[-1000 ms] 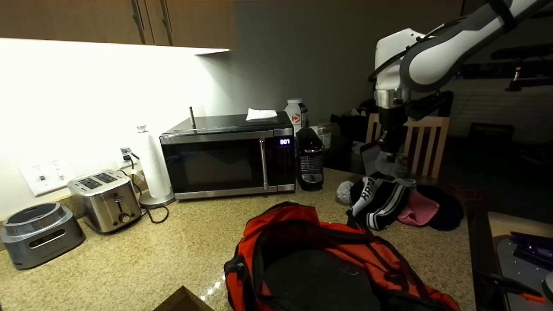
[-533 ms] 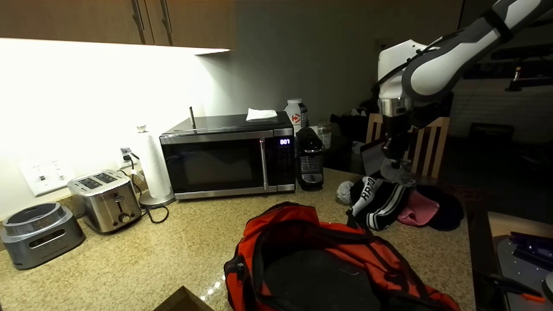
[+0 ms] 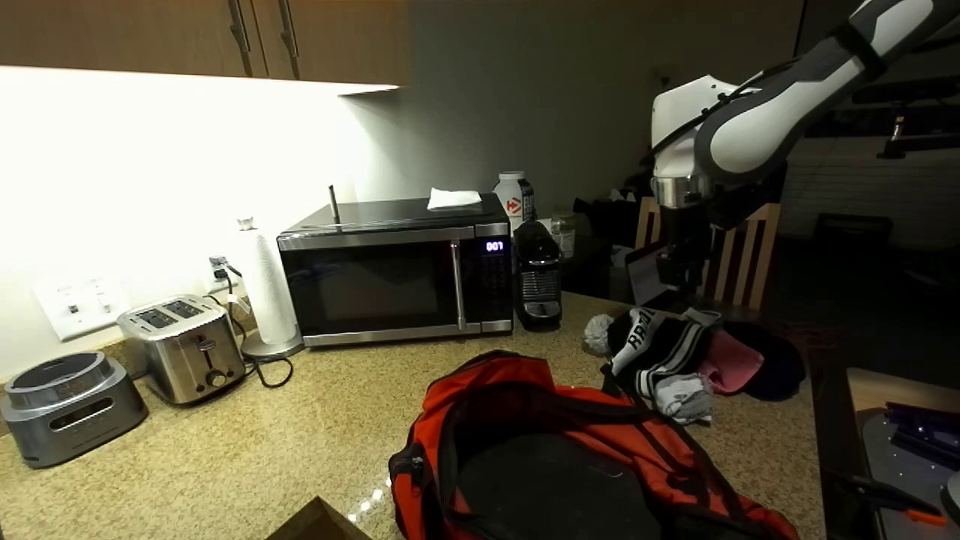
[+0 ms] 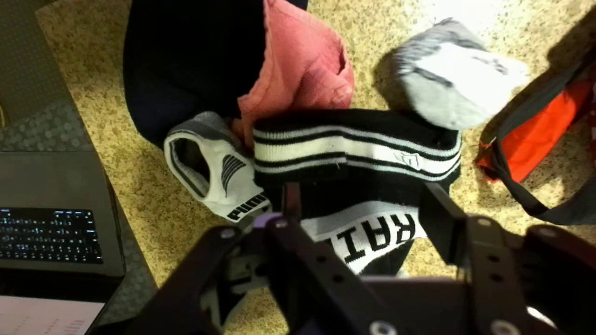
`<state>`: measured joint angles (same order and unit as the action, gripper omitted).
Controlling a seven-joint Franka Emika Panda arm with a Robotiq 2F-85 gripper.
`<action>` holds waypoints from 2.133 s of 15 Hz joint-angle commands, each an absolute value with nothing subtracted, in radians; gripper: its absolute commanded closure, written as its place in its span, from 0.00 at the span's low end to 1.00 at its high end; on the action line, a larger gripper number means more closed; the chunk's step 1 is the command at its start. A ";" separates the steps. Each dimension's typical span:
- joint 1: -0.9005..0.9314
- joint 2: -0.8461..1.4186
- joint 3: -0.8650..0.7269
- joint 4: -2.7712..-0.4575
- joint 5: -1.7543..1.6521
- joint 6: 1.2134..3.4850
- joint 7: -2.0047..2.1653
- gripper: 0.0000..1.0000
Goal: Pick up the grey object from the bag and put it on the countertop.
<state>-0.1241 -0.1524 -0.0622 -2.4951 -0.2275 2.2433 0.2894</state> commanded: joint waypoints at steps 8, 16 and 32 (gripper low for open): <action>-0.025 -0.294 0.026 -2.499 -0.179 2.254 0.268 0.00; 0.080 -0.351 0.084 -2.458 -0.053 2.142 0.193 0.00; 0.132 -0.346 0.089 -2.260 0.012 1.807 0.018 0.00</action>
<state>0.1341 -0.3363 0.0954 -2.2811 -0.0225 1.8520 0.0789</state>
